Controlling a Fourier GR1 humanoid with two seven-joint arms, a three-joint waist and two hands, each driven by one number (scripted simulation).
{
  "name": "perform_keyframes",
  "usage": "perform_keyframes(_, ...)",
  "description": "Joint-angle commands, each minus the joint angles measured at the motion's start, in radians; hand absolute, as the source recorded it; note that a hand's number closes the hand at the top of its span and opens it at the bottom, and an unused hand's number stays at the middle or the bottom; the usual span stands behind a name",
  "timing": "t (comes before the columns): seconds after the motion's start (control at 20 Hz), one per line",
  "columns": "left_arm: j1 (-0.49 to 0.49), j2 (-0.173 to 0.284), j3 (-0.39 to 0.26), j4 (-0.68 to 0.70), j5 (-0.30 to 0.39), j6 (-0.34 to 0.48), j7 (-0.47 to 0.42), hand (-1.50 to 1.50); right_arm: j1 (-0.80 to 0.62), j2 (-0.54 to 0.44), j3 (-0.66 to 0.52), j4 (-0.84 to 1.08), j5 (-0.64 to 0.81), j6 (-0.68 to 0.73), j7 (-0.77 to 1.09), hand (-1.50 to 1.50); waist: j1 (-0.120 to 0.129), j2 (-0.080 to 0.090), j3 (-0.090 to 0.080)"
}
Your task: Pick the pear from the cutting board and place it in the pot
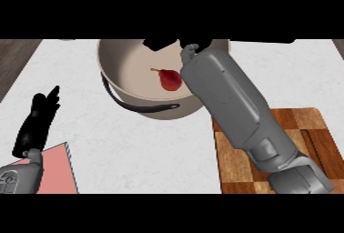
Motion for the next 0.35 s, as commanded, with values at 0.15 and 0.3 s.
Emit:
perform_keyframes(0.15,0.04,-0.008,0.011,0.015,-0.003,0.014,-0.016,0.0,0.031,0.0,-0.098,-0.003,-0.046,-0.245,-0.136,-1.5,-0.038,-0.007,-0.002)
perform_keyframes(0.3,0.083,0.026,0.045,-0.026,0.022,-0.011,-0.012,0.0,0.152,-0.034,-0.122,-0.097,-0.072,-0.261,-0.191,-1.5,-0.051,-0.014,-0.001)
